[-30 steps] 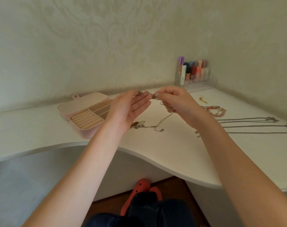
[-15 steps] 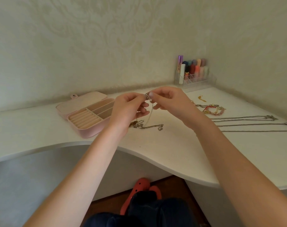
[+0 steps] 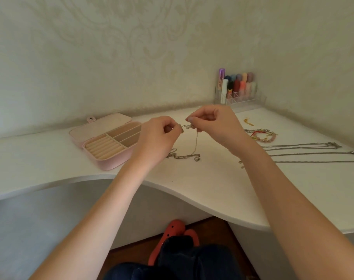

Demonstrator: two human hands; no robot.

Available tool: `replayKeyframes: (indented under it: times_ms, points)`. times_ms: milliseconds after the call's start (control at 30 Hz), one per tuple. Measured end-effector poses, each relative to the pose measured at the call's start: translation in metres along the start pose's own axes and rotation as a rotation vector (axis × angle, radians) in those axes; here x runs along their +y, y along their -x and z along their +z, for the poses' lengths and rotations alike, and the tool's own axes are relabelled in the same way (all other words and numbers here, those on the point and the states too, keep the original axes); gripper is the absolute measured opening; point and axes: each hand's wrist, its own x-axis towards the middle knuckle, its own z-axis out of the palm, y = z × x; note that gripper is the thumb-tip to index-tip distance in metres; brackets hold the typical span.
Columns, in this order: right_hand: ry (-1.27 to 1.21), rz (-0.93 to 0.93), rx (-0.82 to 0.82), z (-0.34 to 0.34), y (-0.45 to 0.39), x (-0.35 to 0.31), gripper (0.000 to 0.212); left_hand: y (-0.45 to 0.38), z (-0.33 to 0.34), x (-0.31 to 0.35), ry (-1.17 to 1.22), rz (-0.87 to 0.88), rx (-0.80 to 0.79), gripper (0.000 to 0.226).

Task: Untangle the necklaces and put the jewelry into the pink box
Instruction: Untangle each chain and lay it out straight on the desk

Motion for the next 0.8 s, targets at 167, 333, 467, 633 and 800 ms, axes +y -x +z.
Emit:
replayKeyframes:
  times_ms: [167, 333, 467, 633, 800]
  points:
    - [-0.113, 0.057, -0.145, -0.004, 0.000, 0.001, 0.013, -0.001, 0.001, 0.002, 0.132, -0.050, -0.029, 0.024]
    - [-0.042, 0.044, -0.249, -0.006, 0.002, 0.000, 0.011, -0.001, 0.001, 0.004, 0.258, -0.075, -0.046, 0.025]
    - [0.014, 0.056, -0.228, -0.005, 0.002, -0.004, 0.012, -0.001, 0.000, 0.005, 0.277, -0.077, -0.053, 0.027]
    - [0.018, 0.123, -0.305, -0.004, 0.005, -0.010, 0.021, 0.000, -0.003, 0.012, 0.311, -0.083, -0.072, 0.027]
    - [-0.224, 0.214, -0.419, -0.001, 0.007, -0.013, 0.022, -0.001, -0.003, 0.012, 0.219, -0.045, -0.037, 0.028]
